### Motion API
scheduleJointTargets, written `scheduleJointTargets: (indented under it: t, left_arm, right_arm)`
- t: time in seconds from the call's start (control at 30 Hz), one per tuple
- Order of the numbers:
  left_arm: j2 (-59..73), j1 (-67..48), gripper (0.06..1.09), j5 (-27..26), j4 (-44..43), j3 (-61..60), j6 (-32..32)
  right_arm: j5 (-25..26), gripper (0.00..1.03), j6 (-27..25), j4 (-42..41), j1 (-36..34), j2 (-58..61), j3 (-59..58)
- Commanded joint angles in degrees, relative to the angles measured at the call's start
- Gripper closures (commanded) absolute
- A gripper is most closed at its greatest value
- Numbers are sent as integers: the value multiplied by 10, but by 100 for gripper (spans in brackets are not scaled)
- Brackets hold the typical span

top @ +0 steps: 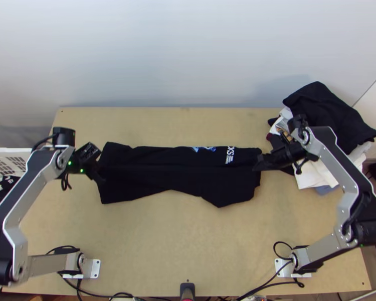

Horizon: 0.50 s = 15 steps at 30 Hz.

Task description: Fold the t-shirt

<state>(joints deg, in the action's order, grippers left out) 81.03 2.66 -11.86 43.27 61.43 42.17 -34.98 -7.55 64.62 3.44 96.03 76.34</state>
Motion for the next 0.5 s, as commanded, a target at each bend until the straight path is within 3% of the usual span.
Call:
scheduleJointTargets:
  t: [0.0,0.4,0.47]
  left_arm:
    - [98,5,105,0,-7,71,23]
    - [233,2,105,9,-6,183,88]
    - [250,-3,104,15,-6,191,94]
  right_arm:
    - [-2,100,10,2,-3,64,79]
    - [-1,100,20,20,7,126,139]
    - [2,95,21,20,10,129,138]
